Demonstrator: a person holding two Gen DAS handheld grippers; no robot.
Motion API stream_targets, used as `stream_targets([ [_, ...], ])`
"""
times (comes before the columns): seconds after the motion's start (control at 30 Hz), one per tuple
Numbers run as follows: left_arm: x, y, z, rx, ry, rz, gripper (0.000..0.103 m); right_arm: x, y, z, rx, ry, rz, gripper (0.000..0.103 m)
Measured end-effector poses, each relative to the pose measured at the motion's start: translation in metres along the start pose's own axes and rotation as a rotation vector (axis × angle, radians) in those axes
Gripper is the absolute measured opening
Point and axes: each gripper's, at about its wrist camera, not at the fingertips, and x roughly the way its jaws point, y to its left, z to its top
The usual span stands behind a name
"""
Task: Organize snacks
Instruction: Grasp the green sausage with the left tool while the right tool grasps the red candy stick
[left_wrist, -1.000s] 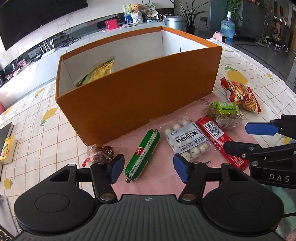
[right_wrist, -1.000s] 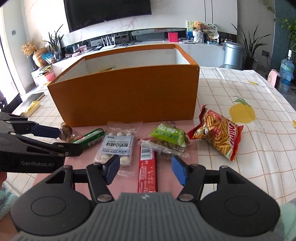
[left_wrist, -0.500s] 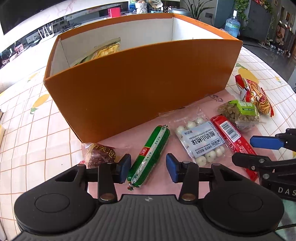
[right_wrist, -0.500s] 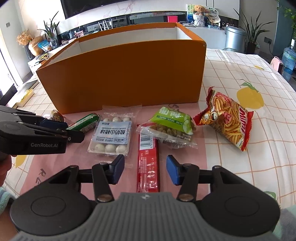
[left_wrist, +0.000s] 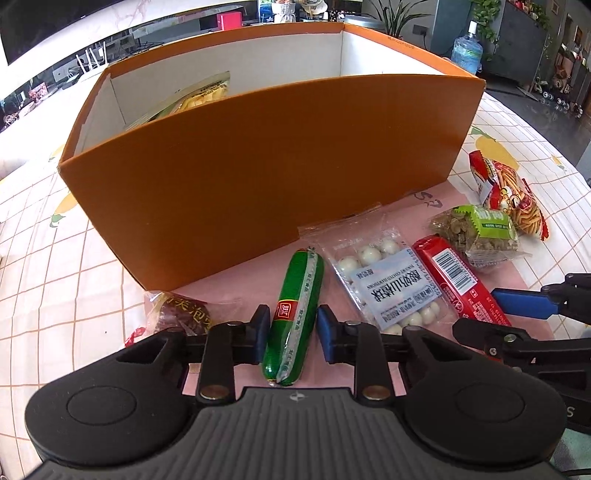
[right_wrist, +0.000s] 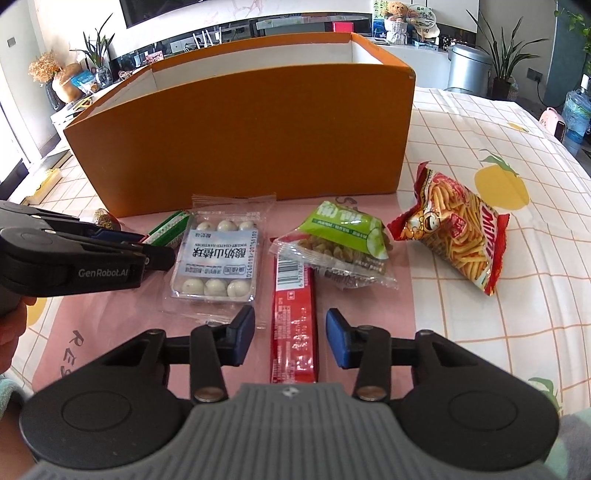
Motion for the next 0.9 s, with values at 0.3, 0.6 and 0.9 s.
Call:
stream_targets([
  [0.3,-0.005,-0.004,-0.004,-0.038,0.025,0.008,0.025,0.0,0.007,-0.002,-0.051,0.001,-0.036,0.022],
  [0.6,-0.015,-0.002,-0.008,-0.146,0.074,-0.034,0.025,-0.005,-0.002,-0.002,0.01,0.021,-0.001,0.022],
  [0.9,-0.033,-0.007,-0.012,-0.177,0.085,-0.033,0.025,-0.019,-0.012,-0.006,0.069,0.007,0.055,0.022],
])
